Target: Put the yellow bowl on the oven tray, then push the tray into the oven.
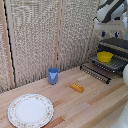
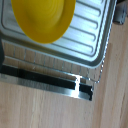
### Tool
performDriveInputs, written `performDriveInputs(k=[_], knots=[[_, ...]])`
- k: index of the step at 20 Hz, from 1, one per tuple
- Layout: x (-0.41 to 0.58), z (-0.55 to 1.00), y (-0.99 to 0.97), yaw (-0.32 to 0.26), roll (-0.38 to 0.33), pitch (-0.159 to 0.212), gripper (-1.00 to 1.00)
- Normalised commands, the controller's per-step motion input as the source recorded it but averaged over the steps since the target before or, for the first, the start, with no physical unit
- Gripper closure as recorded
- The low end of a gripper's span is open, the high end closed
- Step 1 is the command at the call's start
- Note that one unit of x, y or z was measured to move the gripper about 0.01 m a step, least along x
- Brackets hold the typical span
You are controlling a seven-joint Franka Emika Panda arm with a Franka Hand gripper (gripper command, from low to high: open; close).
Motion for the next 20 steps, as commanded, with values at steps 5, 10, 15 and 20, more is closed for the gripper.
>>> performDriveInputs(k=[5,10,15,20], knots=[[0.110,0.04,0.09,0.216,-0.201,0.040,-1.00],[-0.087,0.00,0.00,0.281,-0.208,0.146,-1.00],[-0.162,0.10,0.00,0.261,-0.199,0.219,-1.00],[-0.133,0.01,-0.01,0.238,-0.244,0.192,-1.00]])
